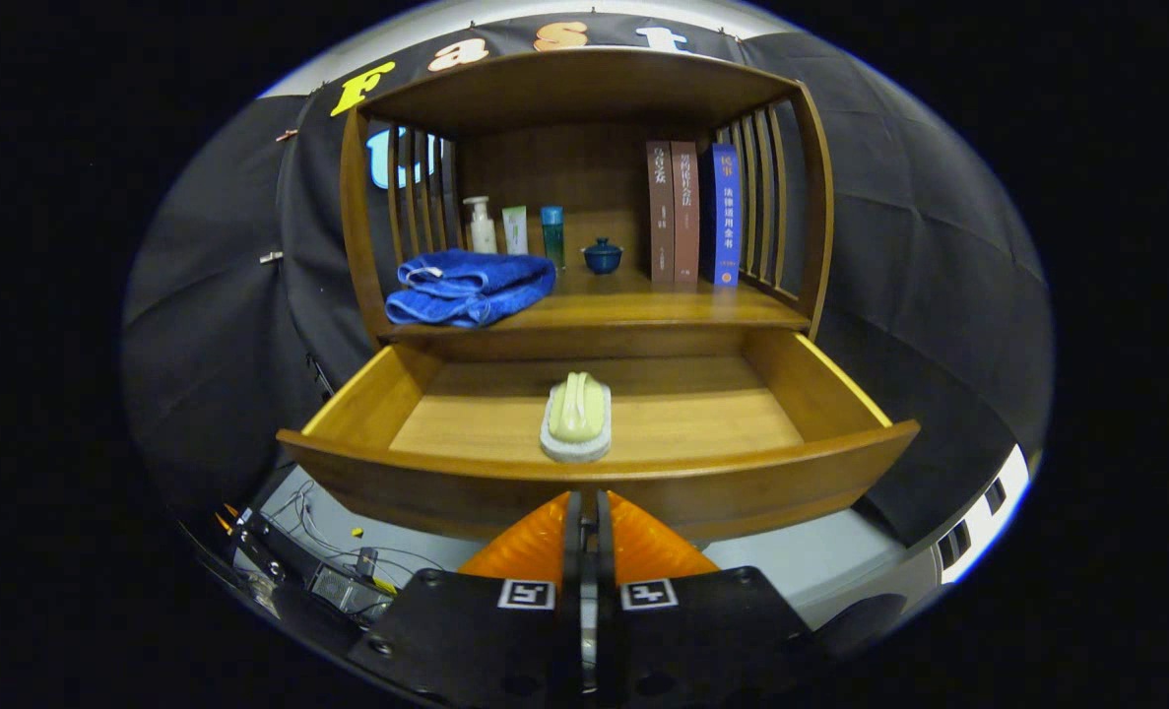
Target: Pull open the drawer, take out the items inside it, and place them on the countertop above the cabinet.
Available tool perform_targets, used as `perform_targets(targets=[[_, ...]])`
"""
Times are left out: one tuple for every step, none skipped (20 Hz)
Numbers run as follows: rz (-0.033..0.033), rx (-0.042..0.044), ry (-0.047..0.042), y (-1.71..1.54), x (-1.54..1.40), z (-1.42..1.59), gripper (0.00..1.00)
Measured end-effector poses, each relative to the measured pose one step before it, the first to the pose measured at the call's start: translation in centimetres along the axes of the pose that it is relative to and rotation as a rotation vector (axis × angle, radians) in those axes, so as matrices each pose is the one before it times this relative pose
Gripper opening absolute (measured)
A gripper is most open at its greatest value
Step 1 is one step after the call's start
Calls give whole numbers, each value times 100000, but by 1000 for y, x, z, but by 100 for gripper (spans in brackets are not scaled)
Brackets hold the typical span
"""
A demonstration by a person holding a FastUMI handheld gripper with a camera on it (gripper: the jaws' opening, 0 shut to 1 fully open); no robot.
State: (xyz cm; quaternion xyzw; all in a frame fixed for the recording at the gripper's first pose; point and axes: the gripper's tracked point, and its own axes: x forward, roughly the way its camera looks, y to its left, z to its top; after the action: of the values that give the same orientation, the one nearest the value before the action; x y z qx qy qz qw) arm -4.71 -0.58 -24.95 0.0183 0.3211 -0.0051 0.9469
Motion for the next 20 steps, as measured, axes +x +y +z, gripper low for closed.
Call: perform_targets(targets=[[1002,360,-591,237,219,1125,20],[1232,377,-403,360,294,1152,31],[1234,82,204,248,677,1037,49],[936,-461,527,179,911,993,67],[939,-515,1117,126,1062,907,85],[447,-327,1616,131,1109,739,91],[546,459,1893,84,1203,671,94],[337,342,2724,116,1329,551,95],[-505,829,2919,-104,1451,375,96],[-163,-448,3756,13,1391,93,96],[-823,-1318,4771,-151,1342,-135,97],[-1264,-871,3399,-221,1538,-6,97],[-985,-625,3395,-140,1401,62,97],[-990,-472,3772,-85,1405,-181,97],[-292,-122,3171,11,1072,26,98],[226,447,3097,101,1184,-130,100],[-125,263,2980,103,1034,-126,100],[-940,-444,3712,-115,927,-398,100],[-1305,-471,3279,-286,917,-212,100],[210,510,2697,31,930,-249,100]])
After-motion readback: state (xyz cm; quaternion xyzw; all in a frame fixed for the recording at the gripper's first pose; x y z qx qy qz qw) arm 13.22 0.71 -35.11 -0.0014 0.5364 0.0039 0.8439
